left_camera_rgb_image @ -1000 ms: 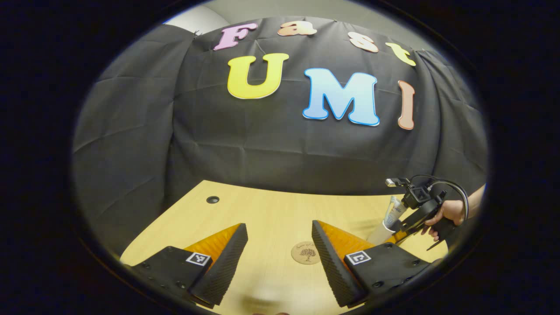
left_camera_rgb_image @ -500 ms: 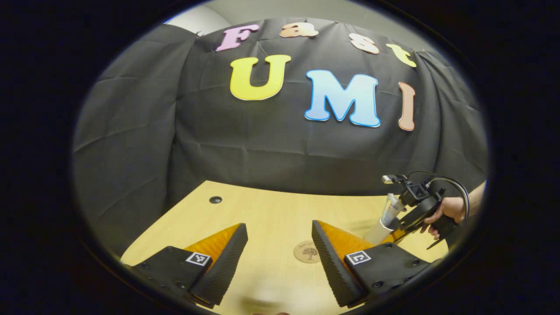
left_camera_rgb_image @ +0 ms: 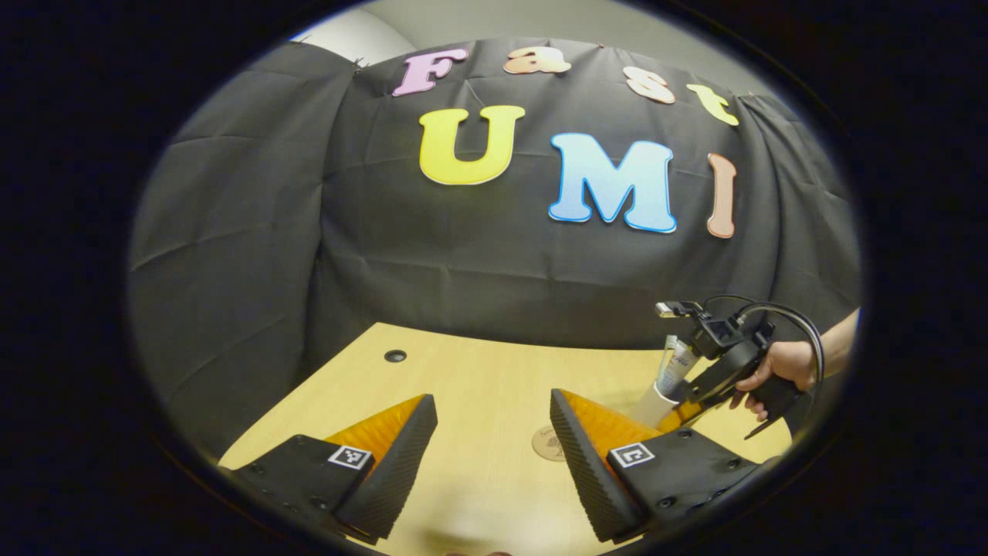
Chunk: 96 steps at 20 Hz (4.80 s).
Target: Put the toothbrush and toothpaste on the desktop into the cup, then pick up the cup and place it on the coaster on the desktop.
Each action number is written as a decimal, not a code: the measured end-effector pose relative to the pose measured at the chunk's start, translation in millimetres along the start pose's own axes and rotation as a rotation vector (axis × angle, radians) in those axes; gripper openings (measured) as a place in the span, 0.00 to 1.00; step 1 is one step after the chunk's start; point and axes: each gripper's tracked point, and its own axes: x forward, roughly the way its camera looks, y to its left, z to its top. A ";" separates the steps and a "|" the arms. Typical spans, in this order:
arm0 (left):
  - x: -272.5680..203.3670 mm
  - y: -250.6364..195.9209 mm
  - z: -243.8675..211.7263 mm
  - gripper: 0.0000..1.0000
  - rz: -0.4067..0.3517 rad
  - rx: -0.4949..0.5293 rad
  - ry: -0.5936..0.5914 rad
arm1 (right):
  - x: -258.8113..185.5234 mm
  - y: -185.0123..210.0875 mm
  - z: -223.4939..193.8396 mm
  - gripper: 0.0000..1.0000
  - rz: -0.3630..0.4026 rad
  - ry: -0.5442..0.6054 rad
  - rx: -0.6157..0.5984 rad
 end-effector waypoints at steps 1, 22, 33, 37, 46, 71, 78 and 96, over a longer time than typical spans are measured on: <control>-2.9 4.0 0.2 0.96 0.006 -0.003 -0.003 | 2.0 7.3 1.5 0.20 0.003 0.000 -0.010; -54.7 84.3 -9.6 0.96 0.157 -0.047 0.001 | 19.3 110.8 17.6 0.20 0.052 0.030 -0.130; -63.1 101.9 -10.7 0.96 0.180 -0.057 0.005 | 26.1 131.9 21.9 0.21 0.046 0.037 -0.141; -66.7 104.5 -12.2 0.96 0.183 -0.058 0.008 | 29.7 135.9 22.8 0.20 0.040 0.041 -0.141; -71.1 108.8 -14.4 0.96 0.196 -0.058 0.011 | 37.0 123.7 20.3 0.20 0.038 0.040 -0.127; -86.0 80.9 -5.8 0.96 0.131 -0.046 -0.008 | -16.9 128.0 40.1 0.62 -0.026 -0.062 -0.110; -84.3 44.7 10.9 0.96 0.040 -0.001 -0.039 | -81.9 112.4 41.5 0.96 0.004 -0.185 -0.046; -89.8 -146.9 143.8 0.96 -0.266 0.100 -0.206 | -354.1 -40.9 12.7 0.96 -0.266 -0.854 0.107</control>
